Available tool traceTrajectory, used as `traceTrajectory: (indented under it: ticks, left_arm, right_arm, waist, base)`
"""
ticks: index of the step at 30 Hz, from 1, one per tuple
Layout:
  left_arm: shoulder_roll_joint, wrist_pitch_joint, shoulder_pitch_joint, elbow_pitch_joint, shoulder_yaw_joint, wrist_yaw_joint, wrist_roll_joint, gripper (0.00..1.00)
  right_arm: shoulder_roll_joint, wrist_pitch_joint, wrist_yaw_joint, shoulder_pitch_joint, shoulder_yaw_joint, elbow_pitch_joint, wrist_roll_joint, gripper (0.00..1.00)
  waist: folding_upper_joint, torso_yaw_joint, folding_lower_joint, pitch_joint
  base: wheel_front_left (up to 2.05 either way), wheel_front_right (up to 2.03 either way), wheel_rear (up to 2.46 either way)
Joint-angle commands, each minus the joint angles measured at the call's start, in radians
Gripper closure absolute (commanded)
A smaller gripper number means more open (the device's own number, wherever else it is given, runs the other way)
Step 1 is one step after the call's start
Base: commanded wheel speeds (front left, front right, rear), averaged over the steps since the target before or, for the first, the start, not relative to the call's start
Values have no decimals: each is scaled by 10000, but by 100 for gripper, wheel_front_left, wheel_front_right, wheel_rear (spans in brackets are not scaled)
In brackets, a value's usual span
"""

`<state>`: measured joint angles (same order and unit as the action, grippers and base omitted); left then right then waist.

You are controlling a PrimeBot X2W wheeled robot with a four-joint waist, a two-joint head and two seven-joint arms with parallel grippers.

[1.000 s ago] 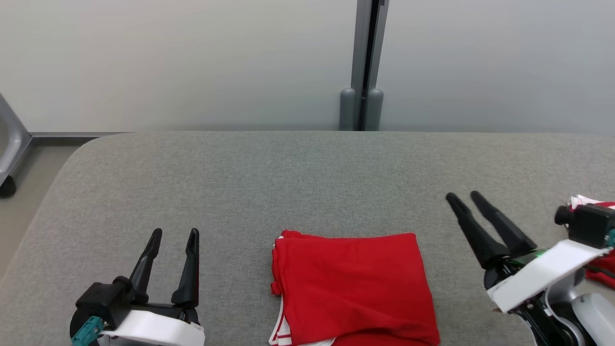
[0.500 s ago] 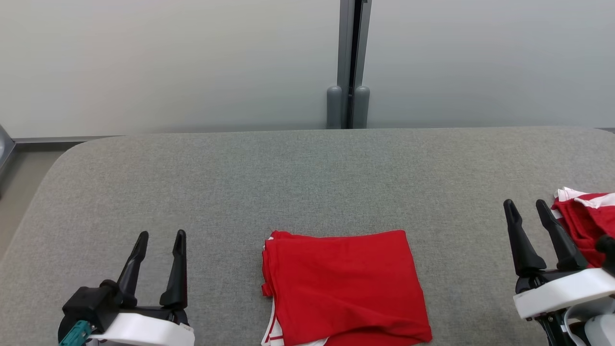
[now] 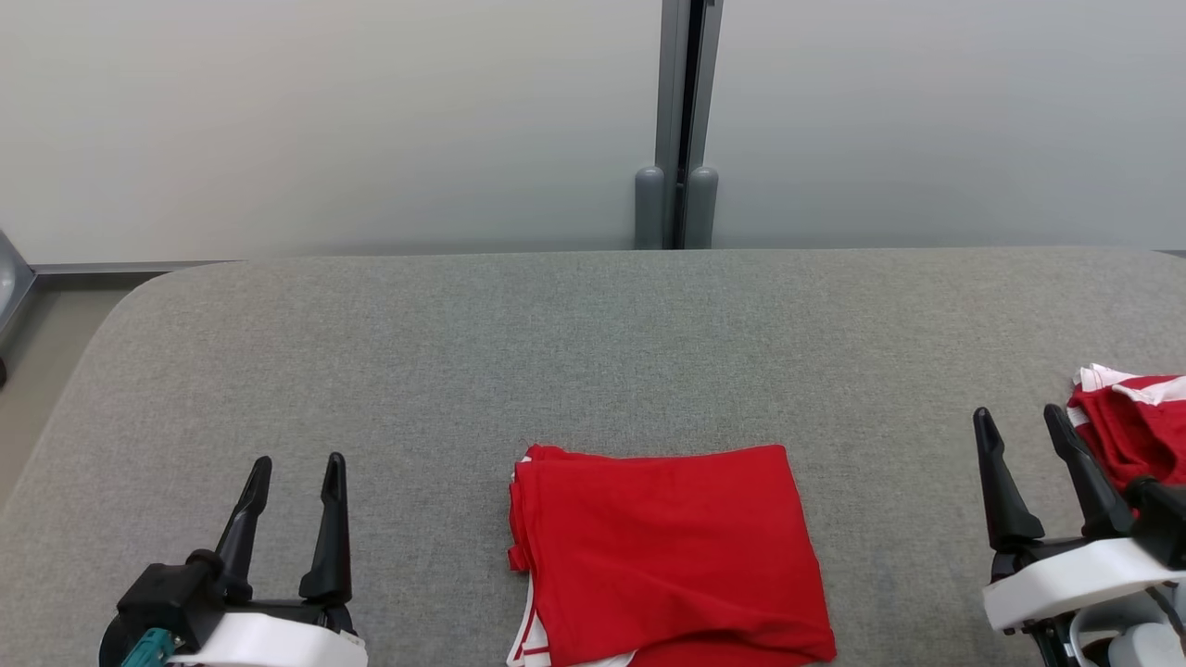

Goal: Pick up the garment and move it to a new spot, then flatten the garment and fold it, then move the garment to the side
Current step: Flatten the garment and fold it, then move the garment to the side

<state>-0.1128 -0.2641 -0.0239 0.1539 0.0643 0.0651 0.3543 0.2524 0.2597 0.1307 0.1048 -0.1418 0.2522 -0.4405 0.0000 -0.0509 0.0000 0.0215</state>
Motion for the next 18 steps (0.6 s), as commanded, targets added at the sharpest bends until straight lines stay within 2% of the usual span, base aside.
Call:
traceTrajectory:
  ticks: [1, 18]
  left_arm:
    - [-21, 5, -52, 19, -40, 45, -180, 0]
    - [301, 5, -9, 150, -327, 314, -584, 0]
  right_arm:
    - [-23, 62, 3, -90, 40, 2, 93, 0]
    - [-88, 66, 5, -90, -187, 219, 334, 0]
  waist:
    - [0, 0, 0, 10]
    - [0, -56, 0, 56]
  base:
    - [0, 0, 0]
    - [0, 0, 0]
